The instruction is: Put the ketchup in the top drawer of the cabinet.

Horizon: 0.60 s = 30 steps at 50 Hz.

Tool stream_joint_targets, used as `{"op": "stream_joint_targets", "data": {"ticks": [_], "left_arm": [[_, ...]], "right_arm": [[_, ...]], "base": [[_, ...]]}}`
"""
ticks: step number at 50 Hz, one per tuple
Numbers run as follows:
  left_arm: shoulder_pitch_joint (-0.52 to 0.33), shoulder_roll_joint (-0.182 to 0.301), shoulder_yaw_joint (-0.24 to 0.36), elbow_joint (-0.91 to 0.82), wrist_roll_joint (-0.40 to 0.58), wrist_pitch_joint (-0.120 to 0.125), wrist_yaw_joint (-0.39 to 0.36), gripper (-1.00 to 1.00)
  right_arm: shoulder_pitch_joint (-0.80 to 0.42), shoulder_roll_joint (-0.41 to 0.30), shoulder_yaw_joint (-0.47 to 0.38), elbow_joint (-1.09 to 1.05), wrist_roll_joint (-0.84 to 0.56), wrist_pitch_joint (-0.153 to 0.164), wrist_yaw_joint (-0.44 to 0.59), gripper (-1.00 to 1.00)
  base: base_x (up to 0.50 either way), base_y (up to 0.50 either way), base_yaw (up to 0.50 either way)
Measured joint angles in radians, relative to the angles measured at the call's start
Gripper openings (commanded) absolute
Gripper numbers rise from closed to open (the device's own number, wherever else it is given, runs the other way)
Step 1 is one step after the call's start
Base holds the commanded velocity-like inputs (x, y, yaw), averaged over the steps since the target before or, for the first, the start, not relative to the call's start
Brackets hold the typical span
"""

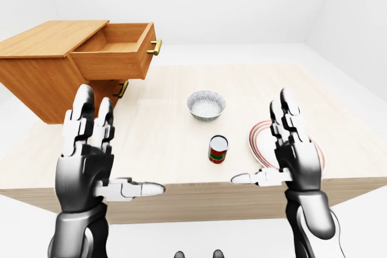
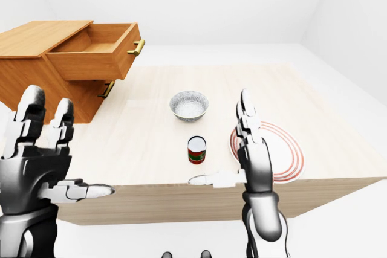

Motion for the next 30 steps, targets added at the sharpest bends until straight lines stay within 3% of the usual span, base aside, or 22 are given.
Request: {"op": "stream_joint_targets", "data": {"ticks": [9, 30], "left_arm": [[0.068, -0.038, 0.075, -0.200, -0.062, 0.000, -0.064, 1.00], [0.132, -0.099, 0.174, -0.229, -0.138, 0.000, -0.148, 1.00]], "right_arm": [[0.083, -0.007, 0.039, -0.187, -0.033, 0.000, -0.009, 1.00], [0.161, -0.027, 0.088, -0.335, -0.042, 0.000, -0.020, 1.00]], "base": [[0.05, 0.00, 0.00], [0.49, 0.00, 0.00]]}}
